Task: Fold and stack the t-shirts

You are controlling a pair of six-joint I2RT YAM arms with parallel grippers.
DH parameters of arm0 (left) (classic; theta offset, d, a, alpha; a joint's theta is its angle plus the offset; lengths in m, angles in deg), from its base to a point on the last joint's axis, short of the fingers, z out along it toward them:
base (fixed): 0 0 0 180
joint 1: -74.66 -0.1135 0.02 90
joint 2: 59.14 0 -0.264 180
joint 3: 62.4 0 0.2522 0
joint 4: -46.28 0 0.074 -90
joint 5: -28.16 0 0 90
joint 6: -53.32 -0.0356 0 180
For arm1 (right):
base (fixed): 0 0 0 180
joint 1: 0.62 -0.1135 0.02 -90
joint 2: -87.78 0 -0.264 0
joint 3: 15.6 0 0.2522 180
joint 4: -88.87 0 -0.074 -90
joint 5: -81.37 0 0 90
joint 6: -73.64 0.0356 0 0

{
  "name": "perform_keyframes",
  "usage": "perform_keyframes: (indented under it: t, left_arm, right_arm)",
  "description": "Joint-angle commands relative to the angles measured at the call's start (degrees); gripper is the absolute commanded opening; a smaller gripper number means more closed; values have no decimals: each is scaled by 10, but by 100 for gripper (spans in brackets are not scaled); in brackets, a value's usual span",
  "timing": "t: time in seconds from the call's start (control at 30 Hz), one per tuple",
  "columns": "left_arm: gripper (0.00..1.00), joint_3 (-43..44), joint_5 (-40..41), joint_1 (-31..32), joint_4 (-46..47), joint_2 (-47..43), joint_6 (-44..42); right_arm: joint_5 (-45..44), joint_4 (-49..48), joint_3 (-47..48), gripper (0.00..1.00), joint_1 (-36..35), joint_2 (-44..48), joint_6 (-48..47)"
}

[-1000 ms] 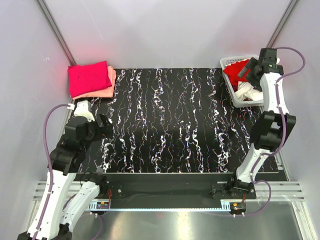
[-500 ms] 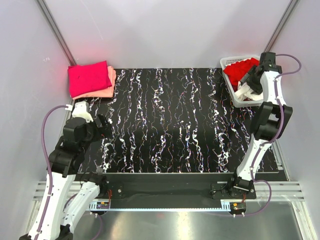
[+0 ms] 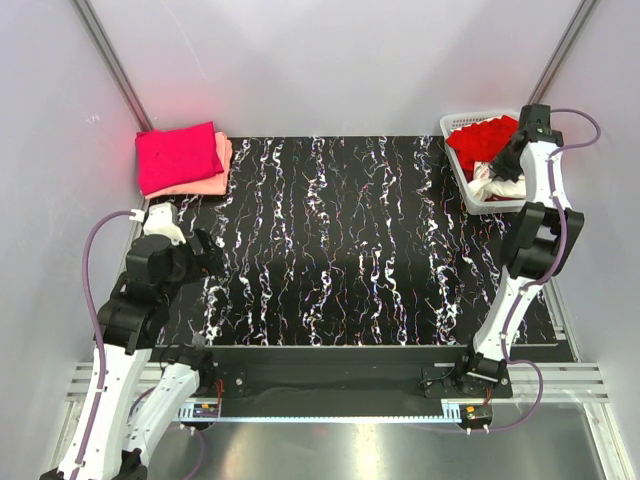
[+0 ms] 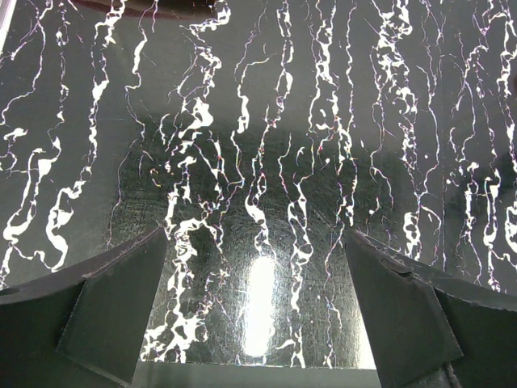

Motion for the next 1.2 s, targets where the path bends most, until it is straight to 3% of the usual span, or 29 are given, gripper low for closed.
perform_keyframes:
  t: [0.0, 0.1, 0.3, 0.33, 0.43, 0.63, 0.73, 0.77, 0.8, 0.83, 0.87, 0.9, 1.0, 1.03, 1.17]
  left_arm:
    - [99, -2, -10, -3, 27, -3, -7]
    - [99, -1, -11, -4, 28, -4, -7]
    - [99, -2, -12, -8, 28, -4, -9]
    - [99, -2, -12, -9, 28, -4, -9]
    - [99, -2, -12, -11, 28, -2, -8]
    - [99, -2, -10, -16, 28, 1, -8]
    - [99, -3, -10, -17, 28, 2, -8]
    - [99, -4, -9, -17, 28, 4, -8]
    - [99, -3, -8, -17, 27, 5, -7]
    - [99, -3, -7, -17, 27, 5, -7]
    - [99, -2, -6, -17, 27, 6, -7]
    - [99, -3, -6, -17, 27, 6, -7]
    - [99, -2, -7, -17, 27, 9, -7]
    - [99, -3, -8, -17, 27, 10, -7]
    - [99, -2, -13, -17, 27, 18, -9]
  right_arm:
    - [21, -18, 31, 0, -3, 86, 6]
    - [86, -56, 35, 0, -3, 153, 3]
    - [305, -167, 67, 0, -15, 250, 17]
    - [369, -185, 73, 0, -19, 257, 27]
    - [450, -269, 88, 0, -43, 278, 114]
    - [520, -279, 210, 0, -137, 234, 169]
    - [476, -327, 117, 0, -131, 266, 194]
    - [457, -330, 48, 0, -130, 292, 188]
    - [403, -317, 13, 1, -128, 305, 181]
    - [369, -292, -45, 20, -124, 316, 154]
    - [334, -234, -73, 93, -123, 336, 139]
    - [267, -203, -101, 100, -123, 344, 126]
    - [166, -144, -250, 100, -123, 387, 107]
    - [148, -139, -320, 100, -122, 396, 99]
    - [105, -125, -390, 100, -121, 408, 61]
